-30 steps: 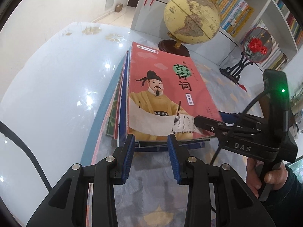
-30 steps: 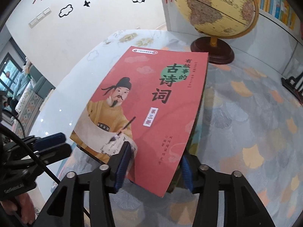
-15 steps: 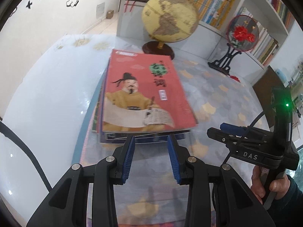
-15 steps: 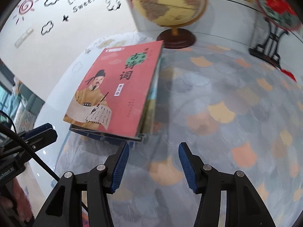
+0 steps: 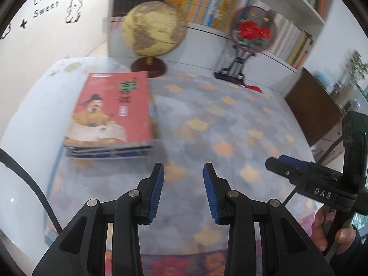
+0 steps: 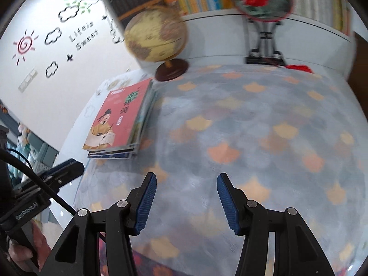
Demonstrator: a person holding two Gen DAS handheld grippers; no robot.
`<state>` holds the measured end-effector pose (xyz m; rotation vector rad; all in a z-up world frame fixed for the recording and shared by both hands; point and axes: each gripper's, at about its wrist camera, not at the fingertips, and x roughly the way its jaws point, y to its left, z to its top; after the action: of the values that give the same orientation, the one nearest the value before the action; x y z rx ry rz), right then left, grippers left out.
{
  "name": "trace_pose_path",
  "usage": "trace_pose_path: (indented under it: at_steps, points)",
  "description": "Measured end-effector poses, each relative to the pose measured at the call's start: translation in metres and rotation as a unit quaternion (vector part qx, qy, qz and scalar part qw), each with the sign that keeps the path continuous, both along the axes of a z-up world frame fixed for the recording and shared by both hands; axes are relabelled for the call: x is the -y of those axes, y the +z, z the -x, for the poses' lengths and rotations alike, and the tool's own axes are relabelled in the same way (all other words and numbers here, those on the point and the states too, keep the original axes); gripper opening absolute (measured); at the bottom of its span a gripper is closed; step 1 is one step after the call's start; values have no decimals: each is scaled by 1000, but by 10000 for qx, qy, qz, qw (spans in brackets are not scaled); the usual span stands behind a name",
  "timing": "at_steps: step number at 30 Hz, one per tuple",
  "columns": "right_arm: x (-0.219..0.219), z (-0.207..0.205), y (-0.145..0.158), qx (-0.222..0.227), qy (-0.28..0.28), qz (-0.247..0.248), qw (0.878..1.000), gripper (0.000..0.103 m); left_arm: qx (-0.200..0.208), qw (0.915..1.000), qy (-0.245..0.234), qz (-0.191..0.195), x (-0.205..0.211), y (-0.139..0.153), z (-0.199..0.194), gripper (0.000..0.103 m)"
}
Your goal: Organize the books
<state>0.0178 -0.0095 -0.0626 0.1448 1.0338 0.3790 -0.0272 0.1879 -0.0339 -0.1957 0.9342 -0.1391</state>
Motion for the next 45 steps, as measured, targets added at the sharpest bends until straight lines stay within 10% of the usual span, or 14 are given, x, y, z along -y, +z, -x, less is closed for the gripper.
trace_pose_path:
  at_steps: [8, 12, 24, 45]
  points:
    - [69, 39, 44, 579, -633, 100, 9963, 53, 386, 9982, -170, -418, 67, 41, 29, 36]
    - [84, 58, 70, 981, -749, 252, 9920, 63, 907, 9936, 105, -665, 83, 70, 50, 86]
    - [84, 85, 101, 914, -1090, 614, 9879, 73, 1353, 9826, 378, -1218, 103, 107, 83, 102]
    - [3, 31, 95, 644, -1322, 1004, 9840, 74, 717, 9888, 366, -1257, 21, 90, 0, 102]
